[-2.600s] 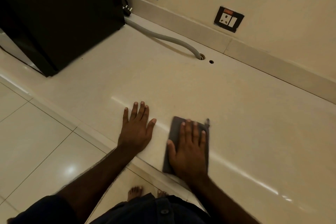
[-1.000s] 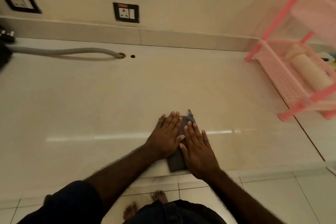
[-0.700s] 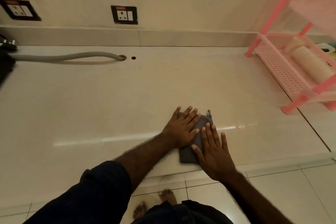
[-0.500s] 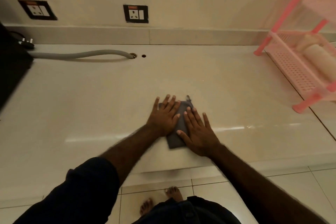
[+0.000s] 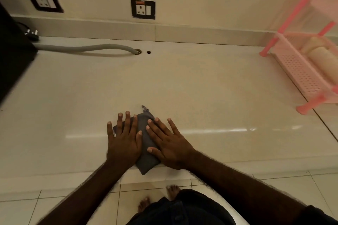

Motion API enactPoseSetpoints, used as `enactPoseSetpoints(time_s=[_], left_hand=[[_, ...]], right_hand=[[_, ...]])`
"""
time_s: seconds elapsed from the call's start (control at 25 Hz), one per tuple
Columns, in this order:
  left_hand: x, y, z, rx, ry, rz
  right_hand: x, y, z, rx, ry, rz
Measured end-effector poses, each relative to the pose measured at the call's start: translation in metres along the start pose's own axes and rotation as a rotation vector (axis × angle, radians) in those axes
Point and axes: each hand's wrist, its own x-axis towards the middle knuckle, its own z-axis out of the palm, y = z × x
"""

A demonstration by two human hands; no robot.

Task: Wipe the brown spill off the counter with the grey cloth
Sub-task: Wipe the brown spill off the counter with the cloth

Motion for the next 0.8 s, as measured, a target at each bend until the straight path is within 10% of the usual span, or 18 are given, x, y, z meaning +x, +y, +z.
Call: enactPoseSetpoints(time_s=[0.52,0.8], left_hand=[[0.079,0.247,0.019,-0.063,-0.197,0.423],[0.06,0.255,0.022,0.026,-0.234,0.522]], right_hand=[[-0.167,0.133,-0.026,-0.115,-0.063,0.596],[-0.173,0.097,-0.016,0.133,-0.058,0.857]])
